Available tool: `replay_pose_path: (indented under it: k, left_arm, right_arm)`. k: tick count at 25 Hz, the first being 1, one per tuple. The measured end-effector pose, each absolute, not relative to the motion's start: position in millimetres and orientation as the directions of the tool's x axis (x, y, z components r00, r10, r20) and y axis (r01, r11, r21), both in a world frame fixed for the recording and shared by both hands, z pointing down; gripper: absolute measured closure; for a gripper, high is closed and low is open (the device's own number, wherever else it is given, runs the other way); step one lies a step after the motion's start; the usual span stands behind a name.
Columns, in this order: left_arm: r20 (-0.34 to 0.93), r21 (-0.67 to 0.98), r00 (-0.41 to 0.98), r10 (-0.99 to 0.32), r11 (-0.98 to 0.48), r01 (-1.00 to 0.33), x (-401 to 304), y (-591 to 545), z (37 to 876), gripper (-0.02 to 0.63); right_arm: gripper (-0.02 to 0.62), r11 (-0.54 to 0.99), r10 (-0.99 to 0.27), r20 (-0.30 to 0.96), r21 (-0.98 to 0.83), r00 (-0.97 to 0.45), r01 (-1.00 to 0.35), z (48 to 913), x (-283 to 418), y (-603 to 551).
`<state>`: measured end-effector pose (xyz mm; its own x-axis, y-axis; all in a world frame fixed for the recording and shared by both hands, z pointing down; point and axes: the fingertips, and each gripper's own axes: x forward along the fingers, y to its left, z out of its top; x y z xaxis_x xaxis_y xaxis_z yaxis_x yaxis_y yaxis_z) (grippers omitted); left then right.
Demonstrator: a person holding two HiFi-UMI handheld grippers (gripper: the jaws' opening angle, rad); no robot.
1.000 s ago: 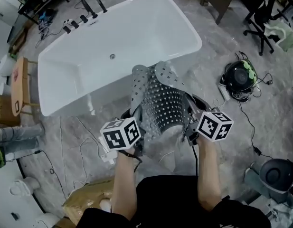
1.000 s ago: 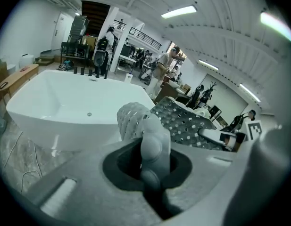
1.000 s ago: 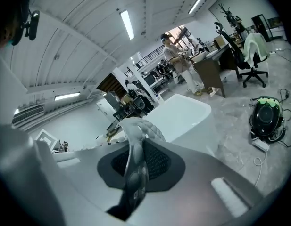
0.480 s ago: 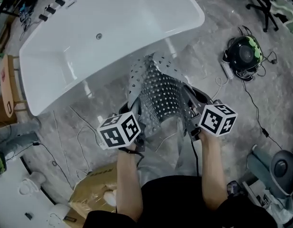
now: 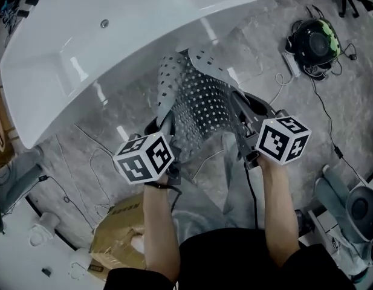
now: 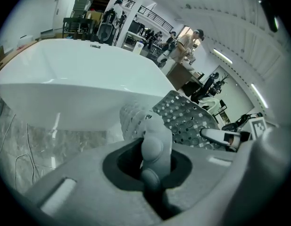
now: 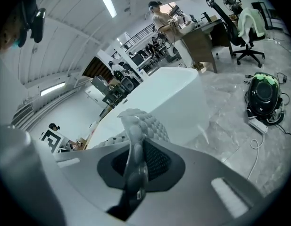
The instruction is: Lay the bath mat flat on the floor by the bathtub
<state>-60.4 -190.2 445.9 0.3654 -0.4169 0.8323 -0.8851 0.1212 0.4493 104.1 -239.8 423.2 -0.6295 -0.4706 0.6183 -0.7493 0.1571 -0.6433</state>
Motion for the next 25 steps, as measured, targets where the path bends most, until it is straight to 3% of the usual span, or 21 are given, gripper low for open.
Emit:
replay_pose_path:
  k: [14, 25]
  left_arm:
    - [0.837, 0.468, 0.383, -0.391, 0.149, -0.871, -57.7, -156.9, 544.0, 0.584]
    - [0.843, 0.443, 0.380, -0.381, 0.090, -0.892, -60.1, -125.1, 596.1, 0.584]
  right_arm:
    - [0.577, 0.191, -0.396, 0.673, -0.605, -0.624, -0.773, 518.4, 110.9, -222.0]
    - [0.577, 0.198, -0.381, 0.689, -0.591, -0.617, -0.782, 571.3, 121.7, -189.4]
